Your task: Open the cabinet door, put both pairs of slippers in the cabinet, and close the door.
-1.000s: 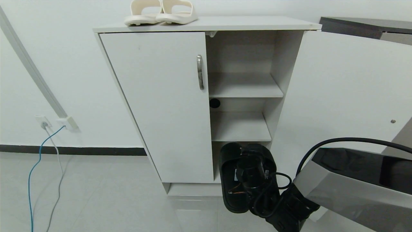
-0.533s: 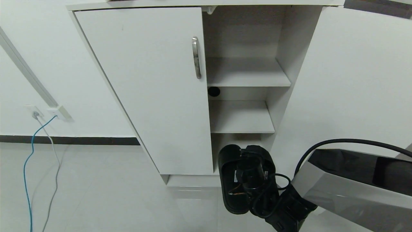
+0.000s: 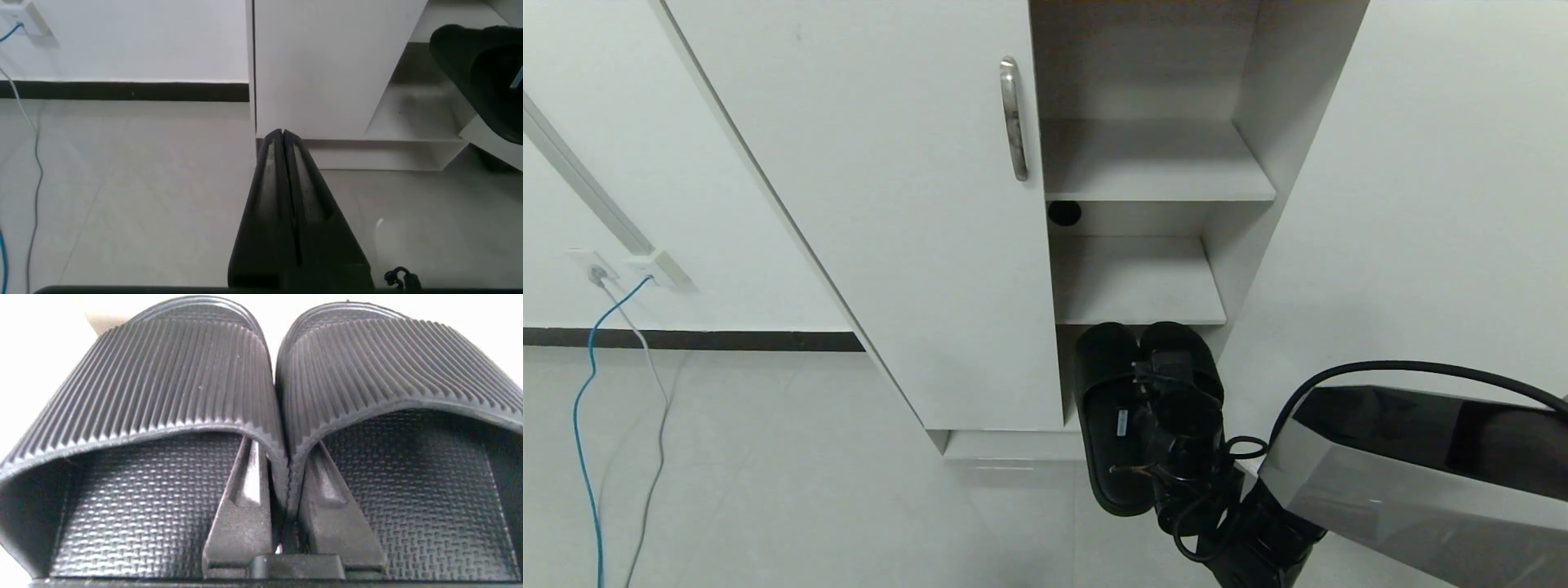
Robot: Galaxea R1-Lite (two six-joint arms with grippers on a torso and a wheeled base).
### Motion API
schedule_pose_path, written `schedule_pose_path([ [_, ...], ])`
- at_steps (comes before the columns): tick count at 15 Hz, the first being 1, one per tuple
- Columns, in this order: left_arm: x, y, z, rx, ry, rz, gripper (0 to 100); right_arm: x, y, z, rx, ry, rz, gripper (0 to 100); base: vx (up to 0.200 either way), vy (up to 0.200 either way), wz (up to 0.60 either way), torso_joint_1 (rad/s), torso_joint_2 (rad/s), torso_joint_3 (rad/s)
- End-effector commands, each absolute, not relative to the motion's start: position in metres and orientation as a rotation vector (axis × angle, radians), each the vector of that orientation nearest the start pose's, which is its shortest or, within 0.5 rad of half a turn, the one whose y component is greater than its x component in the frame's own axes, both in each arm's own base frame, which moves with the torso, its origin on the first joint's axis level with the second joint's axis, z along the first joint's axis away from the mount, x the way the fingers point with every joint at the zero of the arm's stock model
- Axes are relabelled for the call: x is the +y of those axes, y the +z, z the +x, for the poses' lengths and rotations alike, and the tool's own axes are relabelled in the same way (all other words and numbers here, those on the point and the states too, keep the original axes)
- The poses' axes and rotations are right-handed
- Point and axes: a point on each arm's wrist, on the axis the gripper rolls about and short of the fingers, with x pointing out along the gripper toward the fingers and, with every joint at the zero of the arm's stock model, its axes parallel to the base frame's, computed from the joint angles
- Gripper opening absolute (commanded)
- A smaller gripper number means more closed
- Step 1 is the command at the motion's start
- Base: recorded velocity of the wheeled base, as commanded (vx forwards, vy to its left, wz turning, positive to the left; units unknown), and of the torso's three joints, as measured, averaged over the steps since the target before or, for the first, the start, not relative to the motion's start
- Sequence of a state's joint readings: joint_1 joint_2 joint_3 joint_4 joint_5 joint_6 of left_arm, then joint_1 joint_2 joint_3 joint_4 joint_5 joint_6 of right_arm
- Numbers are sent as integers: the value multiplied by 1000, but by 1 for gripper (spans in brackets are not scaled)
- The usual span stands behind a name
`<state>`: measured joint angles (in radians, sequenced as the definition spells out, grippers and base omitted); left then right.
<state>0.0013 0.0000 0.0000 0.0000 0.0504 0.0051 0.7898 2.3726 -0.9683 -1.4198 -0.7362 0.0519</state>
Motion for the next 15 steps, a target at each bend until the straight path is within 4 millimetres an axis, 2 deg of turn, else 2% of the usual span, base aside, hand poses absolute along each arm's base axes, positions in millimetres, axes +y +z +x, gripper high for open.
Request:
schedule_pose_path([
  [1, 1, 76, -23, 2, 52, 6, 0, 284, 44, 303, 0, 52, 46, 0, 0, 0, 0, 0, 0, 0],
  [2, 1, 76, -23, 2, 52, 6, 0, 284, 43, 303, 0, 52, 42, 0, 0, 0, 0, 0, 0, 0],
  [13, 1, 76, -23, 2, 54, 3, 0, 283, 46, 304, -3, 51, 46, 0, 200, 0, 0, 0, 1, 0],
  [15, 1, 76, -23, 0, 55, 3, 0, 284, 46, 303, -4, 52, 47, 0, 0, 0, 0, 0, 0, 0],
])
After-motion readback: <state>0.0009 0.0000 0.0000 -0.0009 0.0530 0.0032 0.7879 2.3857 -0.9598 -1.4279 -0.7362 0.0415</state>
